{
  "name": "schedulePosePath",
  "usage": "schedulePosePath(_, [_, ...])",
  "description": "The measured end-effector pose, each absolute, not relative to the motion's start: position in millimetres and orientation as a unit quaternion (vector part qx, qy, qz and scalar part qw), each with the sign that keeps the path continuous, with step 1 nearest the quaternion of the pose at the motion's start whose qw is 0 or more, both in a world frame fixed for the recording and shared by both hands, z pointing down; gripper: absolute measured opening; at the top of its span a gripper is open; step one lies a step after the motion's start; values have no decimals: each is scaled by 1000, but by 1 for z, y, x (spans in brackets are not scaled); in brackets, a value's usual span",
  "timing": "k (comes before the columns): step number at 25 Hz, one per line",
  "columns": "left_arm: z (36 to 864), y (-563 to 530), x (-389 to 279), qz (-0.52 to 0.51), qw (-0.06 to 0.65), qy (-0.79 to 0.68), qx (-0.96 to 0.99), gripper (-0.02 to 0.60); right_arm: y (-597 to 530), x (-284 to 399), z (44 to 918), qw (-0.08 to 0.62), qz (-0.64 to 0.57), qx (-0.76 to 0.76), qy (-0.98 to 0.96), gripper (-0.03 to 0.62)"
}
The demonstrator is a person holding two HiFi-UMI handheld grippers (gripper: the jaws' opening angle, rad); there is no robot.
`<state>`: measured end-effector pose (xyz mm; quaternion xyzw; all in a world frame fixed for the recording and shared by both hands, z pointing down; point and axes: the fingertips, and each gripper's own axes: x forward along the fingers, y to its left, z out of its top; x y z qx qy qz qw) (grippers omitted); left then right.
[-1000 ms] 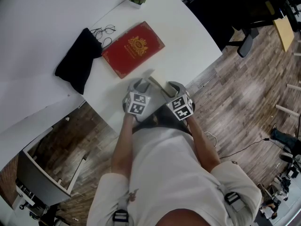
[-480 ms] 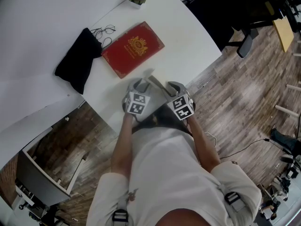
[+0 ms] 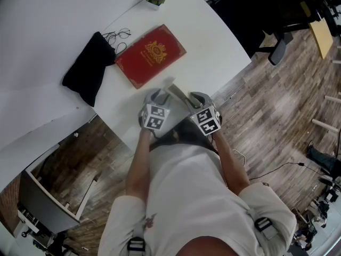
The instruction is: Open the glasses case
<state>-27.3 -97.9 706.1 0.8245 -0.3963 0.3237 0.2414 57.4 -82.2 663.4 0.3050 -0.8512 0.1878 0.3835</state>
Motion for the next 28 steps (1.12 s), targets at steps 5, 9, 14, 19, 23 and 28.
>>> schedulePosePath(5, [706,-98,-27,323,240,-398,824,183,-84,60,661,381,188,308,-851,103])
schedulePosePath(9, [706,-98,-27,322,239,-400,824,183,-86,61,661,380,188,310,-851,94])
schedulePosePath(14, [703,-98,-27,322,242,-401,823,183,-87,62,659,379,188,310,-851,86])
schedulePosePath(19, [705,-99,-27,322,243,-403,822,183,-90,65,661,379,188,312,-850,75])
schedulePosePath(23, [709,-98,-27,320,243,-404,822,183,-93,67,661,379,189,314,-850,67])
schedulePosePath(28, [707,-98,-27,321,245,-405,821,183,-96,70,661,380,190,315,-849,58])
